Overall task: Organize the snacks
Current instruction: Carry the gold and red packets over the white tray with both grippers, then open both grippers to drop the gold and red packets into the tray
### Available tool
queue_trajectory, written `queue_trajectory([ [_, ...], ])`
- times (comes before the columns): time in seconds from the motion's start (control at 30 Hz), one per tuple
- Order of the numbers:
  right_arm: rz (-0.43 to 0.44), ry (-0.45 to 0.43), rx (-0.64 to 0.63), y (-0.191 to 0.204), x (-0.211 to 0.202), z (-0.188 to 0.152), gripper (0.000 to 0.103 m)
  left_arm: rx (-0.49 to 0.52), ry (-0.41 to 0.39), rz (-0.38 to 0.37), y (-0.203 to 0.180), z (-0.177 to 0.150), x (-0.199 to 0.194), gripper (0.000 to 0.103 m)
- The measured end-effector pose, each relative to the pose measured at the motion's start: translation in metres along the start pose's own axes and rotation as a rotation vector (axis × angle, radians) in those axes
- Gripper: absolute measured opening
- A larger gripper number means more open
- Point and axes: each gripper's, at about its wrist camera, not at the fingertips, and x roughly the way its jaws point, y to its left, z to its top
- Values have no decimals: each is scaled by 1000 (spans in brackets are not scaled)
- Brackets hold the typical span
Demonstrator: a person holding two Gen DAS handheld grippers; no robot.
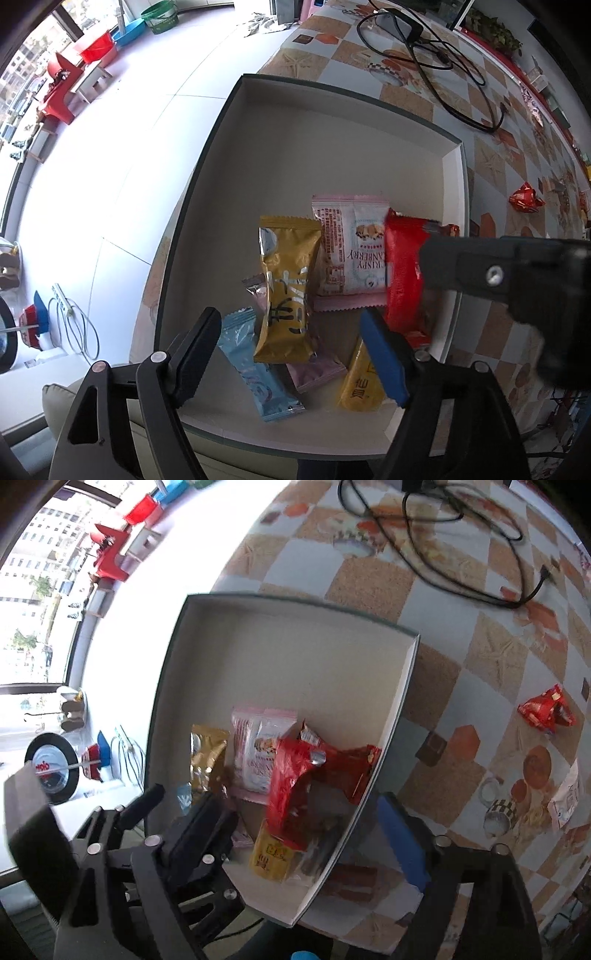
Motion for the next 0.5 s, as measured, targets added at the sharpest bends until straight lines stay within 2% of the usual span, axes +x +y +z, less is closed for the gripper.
queue_trajectory([
  [0.27,-18,29,24,-14,4,-10,89,20,29,5,-10,-12,3,81],
  [0.3,-27,30,31,-18,5,-13,91,20,38,-1,-11,-14,4,81],
  [0.33,-34,30,36,-22,5,-14,102,20,45,-5,-12,-16,4,81],
  [0.5,-52,39,101,-49,8,-29,103,41,56,9,-23,-25,6,81],
])
